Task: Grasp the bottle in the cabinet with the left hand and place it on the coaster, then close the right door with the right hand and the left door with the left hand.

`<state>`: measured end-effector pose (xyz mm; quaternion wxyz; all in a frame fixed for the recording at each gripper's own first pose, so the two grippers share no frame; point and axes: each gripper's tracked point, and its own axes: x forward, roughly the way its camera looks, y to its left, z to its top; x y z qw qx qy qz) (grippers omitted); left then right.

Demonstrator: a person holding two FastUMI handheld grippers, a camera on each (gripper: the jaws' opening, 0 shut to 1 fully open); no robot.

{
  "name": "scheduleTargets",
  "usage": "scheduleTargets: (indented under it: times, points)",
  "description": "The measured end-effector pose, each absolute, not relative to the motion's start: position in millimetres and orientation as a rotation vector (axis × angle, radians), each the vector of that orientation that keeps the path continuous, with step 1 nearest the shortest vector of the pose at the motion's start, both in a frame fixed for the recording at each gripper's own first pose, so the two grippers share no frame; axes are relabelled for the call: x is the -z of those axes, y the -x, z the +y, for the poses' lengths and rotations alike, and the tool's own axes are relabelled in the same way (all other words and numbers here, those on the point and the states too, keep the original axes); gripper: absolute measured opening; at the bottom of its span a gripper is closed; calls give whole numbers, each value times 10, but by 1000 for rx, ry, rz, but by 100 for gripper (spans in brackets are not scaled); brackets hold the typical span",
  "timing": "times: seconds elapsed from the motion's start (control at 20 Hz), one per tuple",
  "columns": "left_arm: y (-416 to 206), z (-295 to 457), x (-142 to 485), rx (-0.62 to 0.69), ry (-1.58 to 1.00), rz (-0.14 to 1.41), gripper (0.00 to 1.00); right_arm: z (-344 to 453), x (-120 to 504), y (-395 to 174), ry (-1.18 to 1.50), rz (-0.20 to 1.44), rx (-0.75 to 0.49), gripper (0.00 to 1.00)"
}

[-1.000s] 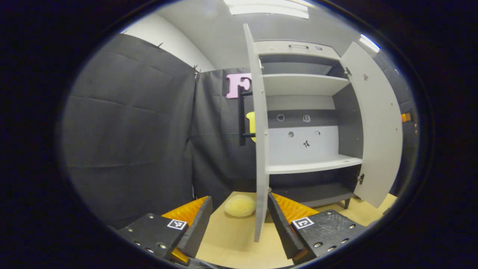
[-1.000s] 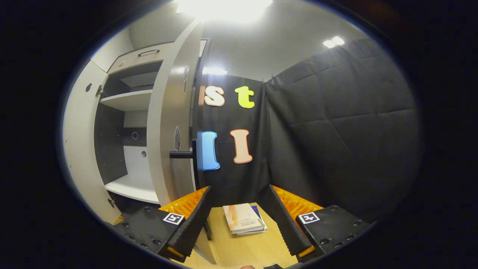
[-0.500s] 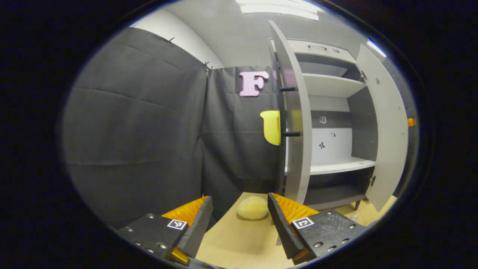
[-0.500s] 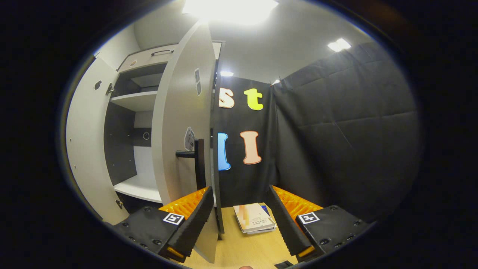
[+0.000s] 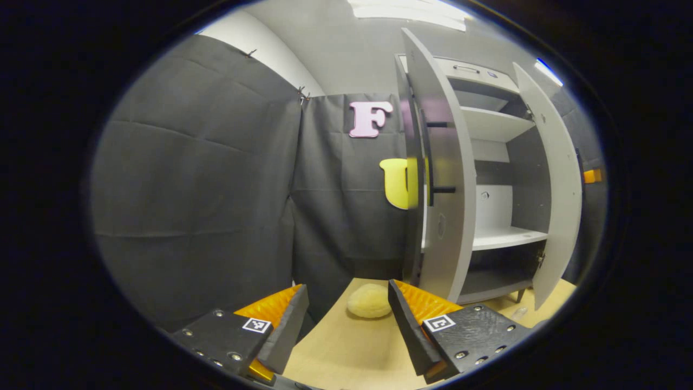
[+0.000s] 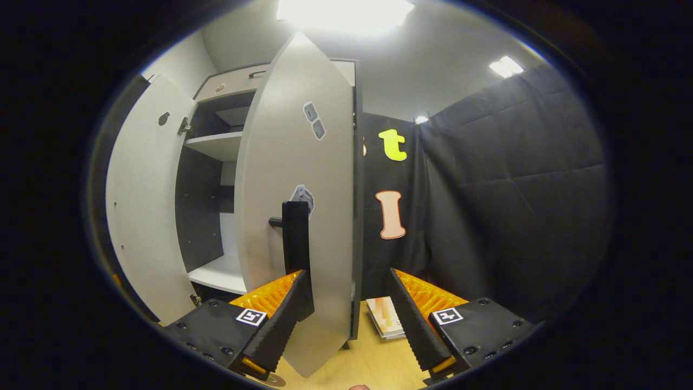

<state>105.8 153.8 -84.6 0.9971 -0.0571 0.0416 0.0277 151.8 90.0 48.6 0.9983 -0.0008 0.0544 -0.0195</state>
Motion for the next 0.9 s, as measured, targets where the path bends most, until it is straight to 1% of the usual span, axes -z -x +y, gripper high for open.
scheduleTargets:
  times: [0.4, 0.45, 0.5, 0.55, 0.6, 0.65, 0.7, 0.8, 0.85, 0.9]
  points:
    - [-1042, 1748, 904, -89, 116, 120, 87, 1419, -345, -1800, -39, 127, -53, 95]
    - [-1055, 1747, 923, -90, 115, 129, 87, 1434, -335, -1822, -38, 126, -50, 95]
    - [-1067, 1765, 927, -90, 117, 137, 88, 1439, -327, -1838, -35, 123, -51, 92]
    - [-1089, 1783, 925, -90, 123, 146, 88, 1437, -318, -1859, -30, 126, -45, 92]
    - [-1110, 1800, 909, -90, 131, 154, 88, 1416, -304, -1854, -24, 125, -37, 95]
    - [-1140, 1818, 887, -90, 139, 160, 87, 1388, -308, -1841, -15, 121, -28, 96]
    - [-1192, 1836, 861, -88, 147, 165, 86, 1362, -303, -1830, -5, 117, -18, 94]
    - [-1280, 1877, 781, -74, 161, 182, 87, 1294, -283, -1783, 18, 107, -8, 94]
    - [-1337, 1904, 701, -66, 169, 181, 87, 1241, -263, -1743, 40, 101, -1, 96]
    - [-1398, 1906, 613, -55, 175, 183, 86, 1180, -241, -1702, 59, 95, 10, 96]
